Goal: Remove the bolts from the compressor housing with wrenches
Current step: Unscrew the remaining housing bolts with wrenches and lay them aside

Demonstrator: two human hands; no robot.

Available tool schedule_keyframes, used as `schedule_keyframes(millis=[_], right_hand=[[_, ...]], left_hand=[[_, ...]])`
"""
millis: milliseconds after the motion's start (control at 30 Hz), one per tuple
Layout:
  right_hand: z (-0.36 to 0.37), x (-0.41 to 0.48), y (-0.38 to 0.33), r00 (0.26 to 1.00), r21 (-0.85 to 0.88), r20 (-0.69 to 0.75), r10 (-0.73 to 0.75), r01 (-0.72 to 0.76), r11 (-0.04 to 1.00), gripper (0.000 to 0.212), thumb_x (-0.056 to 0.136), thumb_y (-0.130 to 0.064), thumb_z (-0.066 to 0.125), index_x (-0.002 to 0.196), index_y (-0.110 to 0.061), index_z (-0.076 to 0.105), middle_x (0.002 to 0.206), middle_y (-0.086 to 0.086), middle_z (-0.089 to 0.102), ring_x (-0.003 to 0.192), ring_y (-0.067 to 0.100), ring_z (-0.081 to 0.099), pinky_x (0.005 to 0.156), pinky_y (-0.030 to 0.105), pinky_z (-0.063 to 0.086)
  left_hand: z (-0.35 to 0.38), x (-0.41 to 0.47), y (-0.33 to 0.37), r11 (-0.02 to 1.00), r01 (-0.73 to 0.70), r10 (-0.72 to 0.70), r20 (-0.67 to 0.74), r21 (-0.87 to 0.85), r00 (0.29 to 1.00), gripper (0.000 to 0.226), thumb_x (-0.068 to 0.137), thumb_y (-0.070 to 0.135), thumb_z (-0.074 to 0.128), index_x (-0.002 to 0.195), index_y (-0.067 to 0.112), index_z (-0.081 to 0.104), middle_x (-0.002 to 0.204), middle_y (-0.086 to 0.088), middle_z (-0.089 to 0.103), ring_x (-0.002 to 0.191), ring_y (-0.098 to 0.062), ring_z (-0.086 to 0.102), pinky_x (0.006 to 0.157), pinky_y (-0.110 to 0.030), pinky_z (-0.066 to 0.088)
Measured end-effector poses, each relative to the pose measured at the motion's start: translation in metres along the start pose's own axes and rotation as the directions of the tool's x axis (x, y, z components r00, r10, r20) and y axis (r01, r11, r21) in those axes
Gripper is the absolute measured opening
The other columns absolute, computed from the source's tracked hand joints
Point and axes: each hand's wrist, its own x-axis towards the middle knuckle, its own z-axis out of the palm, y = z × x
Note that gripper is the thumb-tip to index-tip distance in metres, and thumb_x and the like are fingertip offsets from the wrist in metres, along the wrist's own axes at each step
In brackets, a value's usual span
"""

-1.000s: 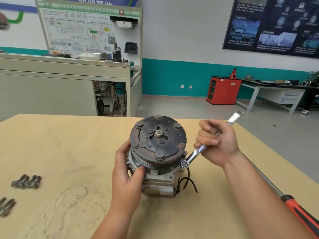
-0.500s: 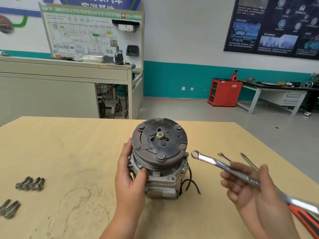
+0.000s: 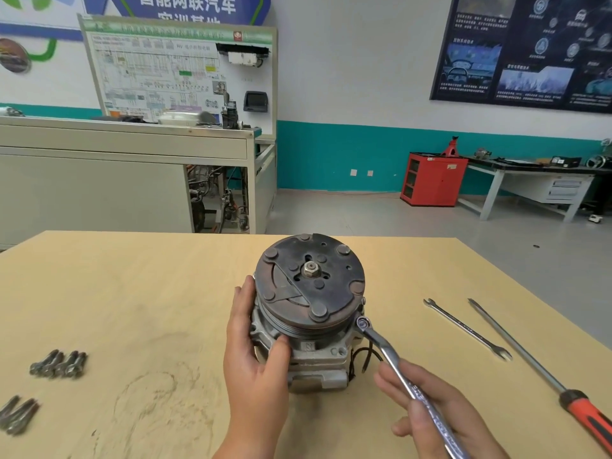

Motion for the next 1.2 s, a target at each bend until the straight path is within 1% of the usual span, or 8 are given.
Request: schedule_keyframes(millis=[100, 200, 333, 600, 800, 933, 1100, 1200], right_hand=[[0.001, 0.001, -0.007, 0.988, -0.120, -0.044, -0.151, 0.144, 0.982, 0.027, 0.069, -0.024, 0.061, 0.080, -0.046, 0.072, 0.078, -0.008, 0.074, 0.071, 0.007, 0.070, 0.058, 0.010, 0.048], [-0.005, 0.019, -0.022, 0.967, -0.131, -0.173, -0.189, 0.168, 0.977, 0.025, 0.071, -0.043, 0.053, 0.077, -0.030, 0.074, 0.058, 0.005, 0.069, 0.045, 0.012, 0.063, 0.043, 0.009, 0.040], [-0.021, 0.084, -0.030, 0.979, 0.050, -0.205, -0.008, 0.019, 0.999, 0.029, 0.073, -0.039, 0.060, 0.062, -0.014, 0.070, 0.041, 0.000, 0.046, 0.036, 0.006, 0.039, 0.037, 0.014, 0.033], [0.013, 0.157, -0.004, 0.979, 0.081, -0.062, 0.196, -0.191, 0.978, 0.030, 0.095, -0.037, 0.047, 0.081, -0.014, 0.059, 0.043, -0.008, 0.031, 0.040, 0.008, 0.028, 0.044, 0.022, 0.026], [-0.021, 0.129, -0.020, 0.958, 0.616, -0.208, 0.196, -0.027, 0.787, 0.048, 0.093, -0.041, 0.044, 0.054, -0.020, 0.063, 0.039, -0.009, 0.029, 0.032, 0.004, 0.025, 0.034, 0.015, 0.026], [-0.033, 0.079, -0.019, 0.929, 0.510, -0.356, 0.100, 0.103, 0.854, 0.030, 0.087, -0.038, 0.046, 0.069, -0.020, 0.063, 0.047, -0.007, 0.049, 0.043, 0.006, 0.046, 0.041, 0.011, 0.035], [-0.012, 0.020, -0.013, 0.961, 0.453, -0.264, 0.077, 0.053, 0.890, 0.023, 0.074, -0.036, 0.057, 0.087, -0.016, 0.060, 0.094, -0.002, 0.074, 0.093, 0.014, 0.069, 0.047, 0.008, 0.043], [0.003, 0.008, -0.007, 0.973, 0.429, -0.213, 0.092, 0.009, 0.903, 0.040, 0.033, -0.028, 0.088, 0.067, -0.014, 0.071, 0.079, -0.004, 0.075, 0.075, 0.006, 0.071, 0.038, 0.011, 0.041]], left_hand=[[0.000, 0.000, 0.000, 1.000, 0.018, -0.018, -0.001, -0.016, 1.000, 0.065, 0.063, 0.039, 0.054, 0.128, 0.051, 0.050, 0.142, 0.010, 0.050, 0.138, -0.019, 0.039, 0.109, -0.056, 0.035], [0.000, 0.000, 0.001, 0.999, 0.045, -0.045, -0.009, 0.003, 0.999, 0.065, 0.064, 0.043, 0.057, 0.128, 0.053, 0.048, 0.143, 0.008, 0.049, 0.136, -0.019, 0.041, 0.108, -0.056, 0.037], [0.002, 0.000, 0.003, 0.999, 0.051, -0.051, -0.004, -0.006, 0.999, 0.066, 0.065, 0.044, 0.057, 0.131, 0.047, 0.047, 0.141, 0.008, 0.051, 0.135, -0.019, 0.042, 0.108, -0.055, 0.037], [0.001, -0.001, 0.005, 0.998, 0.056, -0.056, 0.002, -0.011, 0.998, 0.071, 0.066, 0.044, 0.055, 0.136, 0.036, 0.047, 0.141, 0.005, 0.051, 0.135, -0.022, 0.042, 0.108, -0.056, 0.037], [0.002, 0.000, 0.004, 0.996, 0.067, -0.067, -0.001, -0.054, 0.998, 0.068, 0.066, 0.042, 0.058, 0.133, 0.039, 0.049, 0.139, 0.005, 0.052, 0.132, -0.019, 0.046, 0.107, -0.055, 0.038], [0.002, -0.001, 0.005, 0.995, 0.076, -0.076, -0.001, -0.066, 0.997, 0.068, 0.066, 0.044, 0.059, 0.133, 0.039, 0.049, 0.140, 0.006, 0.052, 0.132, -0.017, 0.047, 0.108, -0.053, 0.038], [0.003, 0.000, 0.007, 0.996, 0.070, -0.070, -0.009, -0.061, 0.997, 0.072, 0.064, 0.041, 0.056, 0.135, 0.034, 0.048, 0.139, 0.007, 0.053, 0.130, -0.014, 0.048, 0.108, -0.051, 0.038], [0.003, 0.000, 0.007, 0.997, 0.058, -0.059, -0.011, -0.059, 0.998, 0.071, 0.066, 0.037, 0.057, 0.136, 0.029, 0.048, 0.139, 0.007, 0.053, 0.130, -0.013, 0.048, 0.109, -0.050, 0.038]])
